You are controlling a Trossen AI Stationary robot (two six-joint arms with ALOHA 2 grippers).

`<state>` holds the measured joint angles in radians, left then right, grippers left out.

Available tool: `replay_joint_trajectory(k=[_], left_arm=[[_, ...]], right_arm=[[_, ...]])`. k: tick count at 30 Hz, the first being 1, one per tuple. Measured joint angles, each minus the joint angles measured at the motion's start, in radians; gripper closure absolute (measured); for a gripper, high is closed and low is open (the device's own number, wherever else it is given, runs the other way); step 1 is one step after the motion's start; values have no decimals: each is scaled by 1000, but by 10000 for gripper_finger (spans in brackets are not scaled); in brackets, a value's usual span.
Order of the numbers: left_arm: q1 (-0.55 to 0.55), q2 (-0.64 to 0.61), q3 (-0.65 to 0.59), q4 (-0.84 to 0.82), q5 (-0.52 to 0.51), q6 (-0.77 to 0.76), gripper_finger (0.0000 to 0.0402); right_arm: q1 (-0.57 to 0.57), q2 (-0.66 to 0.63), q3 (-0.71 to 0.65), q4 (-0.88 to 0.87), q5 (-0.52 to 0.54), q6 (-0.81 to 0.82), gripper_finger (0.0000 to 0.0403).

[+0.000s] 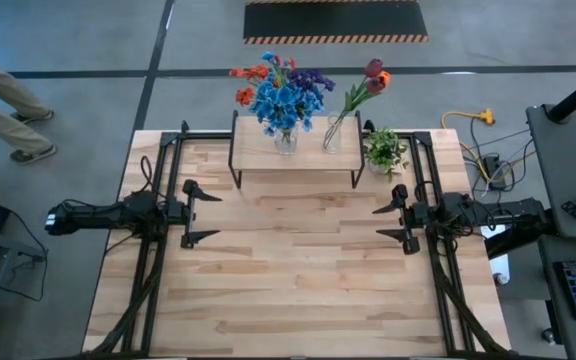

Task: Pick and place flowers into a vace then onto a shelf
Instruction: Return to Home Position

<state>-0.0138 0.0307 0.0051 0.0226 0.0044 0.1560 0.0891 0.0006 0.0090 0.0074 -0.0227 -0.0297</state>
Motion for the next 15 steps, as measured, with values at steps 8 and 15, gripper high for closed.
replay_joint_trajectory(k=[8,15], left_arm=[[0,3,0,-1,0,9,4],[1,10,0,-1,-1,9,4]], right_arm=[[0,0,0,0,0,13,161],[0,6,0,0,-1,50,161]])
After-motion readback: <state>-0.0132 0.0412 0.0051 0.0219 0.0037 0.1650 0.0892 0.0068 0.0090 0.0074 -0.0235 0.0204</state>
